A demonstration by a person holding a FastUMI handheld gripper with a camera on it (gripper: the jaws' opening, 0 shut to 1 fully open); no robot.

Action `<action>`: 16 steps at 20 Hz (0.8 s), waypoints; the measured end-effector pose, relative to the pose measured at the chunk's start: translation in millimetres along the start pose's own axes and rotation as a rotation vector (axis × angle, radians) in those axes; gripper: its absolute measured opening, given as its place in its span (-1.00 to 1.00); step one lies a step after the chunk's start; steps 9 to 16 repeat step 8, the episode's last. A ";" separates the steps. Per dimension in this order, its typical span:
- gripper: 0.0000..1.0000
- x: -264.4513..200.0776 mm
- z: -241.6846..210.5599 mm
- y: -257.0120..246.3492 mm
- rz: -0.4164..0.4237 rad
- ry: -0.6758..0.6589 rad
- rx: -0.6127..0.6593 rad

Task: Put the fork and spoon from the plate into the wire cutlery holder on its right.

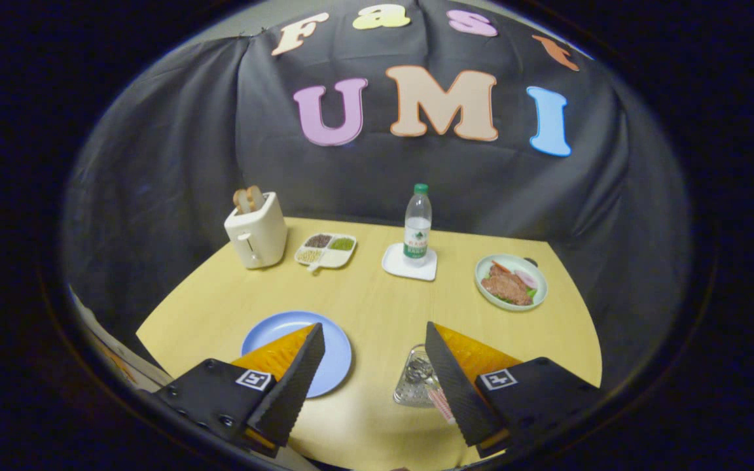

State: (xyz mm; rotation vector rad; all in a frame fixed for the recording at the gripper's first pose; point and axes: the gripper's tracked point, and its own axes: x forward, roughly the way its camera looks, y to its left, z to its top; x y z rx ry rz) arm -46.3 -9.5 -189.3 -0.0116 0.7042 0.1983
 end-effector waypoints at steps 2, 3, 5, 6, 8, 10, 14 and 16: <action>0.96 -1.8 9.9 16.3 -0.012 -0.100 0.002; 0.96 -2.4 15.4 23.5 -0.023 -0.157 0.010; 0.96 -1.0 25.1 43.4 -0.026 -0.250 0.030; 0.96 -0.8 26.9 51.9 -0.030 -0.275 0.044; 0.96 2.8 32.5 55.2 -0.056 -0.315 0.055; 0.96 2.8 32.5 55.2 -0.056 -0.315 0.055; 0.96 2.8 32.5 55.2 -0.056 -0.315 0.055; 0.96 2.8 32.5 55.2 -0.056 -0.315 0.055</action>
